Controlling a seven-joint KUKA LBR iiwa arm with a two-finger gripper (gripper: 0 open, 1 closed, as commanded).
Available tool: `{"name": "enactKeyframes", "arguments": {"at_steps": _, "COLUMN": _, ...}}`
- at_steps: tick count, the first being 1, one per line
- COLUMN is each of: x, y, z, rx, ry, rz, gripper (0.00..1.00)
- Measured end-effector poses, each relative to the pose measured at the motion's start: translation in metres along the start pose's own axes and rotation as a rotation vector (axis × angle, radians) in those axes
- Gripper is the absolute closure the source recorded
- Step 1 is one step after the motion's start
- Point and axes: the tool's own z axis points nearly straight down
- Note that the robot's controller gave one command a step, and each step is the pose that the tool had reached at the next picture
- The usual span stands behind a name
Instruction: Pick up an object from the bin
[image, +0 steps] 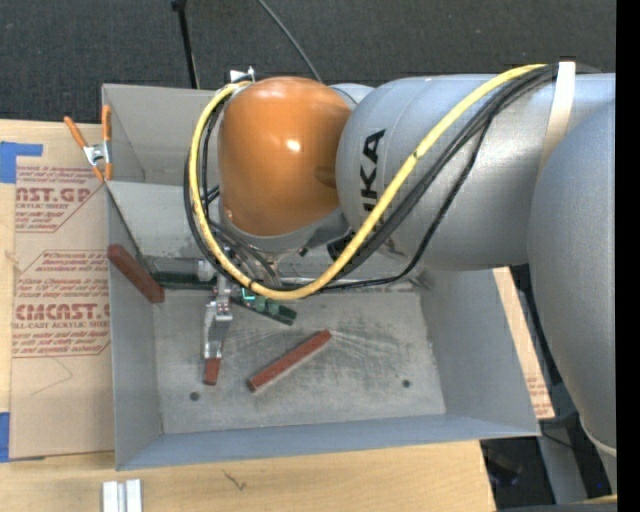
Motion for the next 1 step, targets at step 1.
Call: {"name": "enactKeyframes", "arguments": {"at_steps": 1, "x": -0.0018, "y": -0.0013, "z": -0.005, "rx": -0.002, "ry": -0.008, "rz": 0.002, "gripper": 0.0}}
